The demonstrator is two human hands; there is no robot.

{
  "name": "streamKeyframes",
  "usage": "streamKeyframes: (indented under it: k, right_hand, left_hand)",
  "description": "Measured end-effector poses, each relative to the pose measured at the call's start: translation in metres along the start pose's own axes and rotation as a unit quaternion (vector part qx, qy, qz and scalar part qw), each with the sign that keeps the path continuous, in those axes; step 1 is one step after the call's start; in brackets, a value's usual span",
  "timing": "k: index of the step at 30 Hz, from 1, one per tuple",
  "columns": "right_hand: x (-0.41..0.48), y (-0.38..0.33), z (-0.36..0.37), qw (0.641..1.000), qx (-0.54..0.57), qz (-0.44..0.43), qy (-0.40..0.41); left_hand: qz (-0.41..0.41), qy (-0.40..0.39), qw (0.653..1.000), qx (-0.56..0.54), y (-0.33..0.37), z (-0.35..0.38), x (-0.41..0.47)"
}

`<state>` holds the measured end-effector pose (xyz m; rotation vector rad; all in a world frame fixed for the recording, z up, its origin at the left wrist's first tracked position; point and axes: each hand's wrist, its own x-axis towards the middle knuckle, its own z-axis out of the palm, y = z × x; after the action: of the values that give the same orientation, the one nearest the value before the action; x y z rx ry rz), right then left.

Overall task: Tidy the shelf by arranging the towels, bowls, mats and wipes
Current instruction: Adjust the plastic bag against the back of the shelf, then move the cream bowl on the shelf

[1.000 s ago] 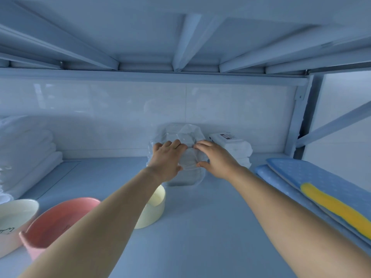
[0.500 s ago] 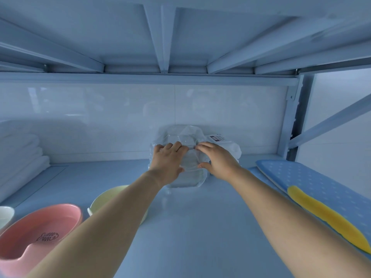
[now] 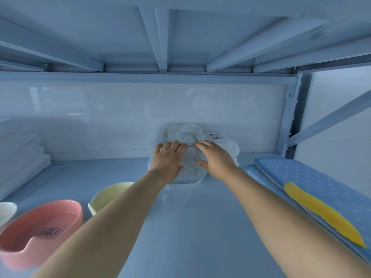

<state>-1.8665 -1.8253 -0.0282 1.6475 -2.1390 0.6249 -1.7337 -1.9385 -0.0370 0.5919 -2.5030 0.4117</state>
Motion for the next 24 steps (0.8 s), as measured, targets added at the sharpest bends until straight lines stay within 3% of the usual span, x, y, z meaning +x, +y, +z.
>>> streamKeyframes:
  k: [11,17,21,24]
  right_hand:
    - [0.002,-0.011,-0.001,0.997,-0.05,0.055,-0.013]
    - [-0.013,-0.021,0.002,0.997,-0.015,0.075,0.005]
    - [-0.045,-0.043,0.015,0.995,0.011,0.008,0.099]
    - [-0.058,-0.07,0.026,0.992,0.059,-0.046,0.105]
  left_hand:
    - [0.032,-0.074,0.996,-0.022,-0.003,-0.007,-0.024]
    - [0.06,-0.061,0.988,-0.129,-0.011,-0.018,-0.049]
    - [0.019,-0.09,0.983,-0.157,-0.038,-0.036,-0.078]
    - [-0.027,-0.135,0.977,-0.161,-0.056,-0.045,-0.104]
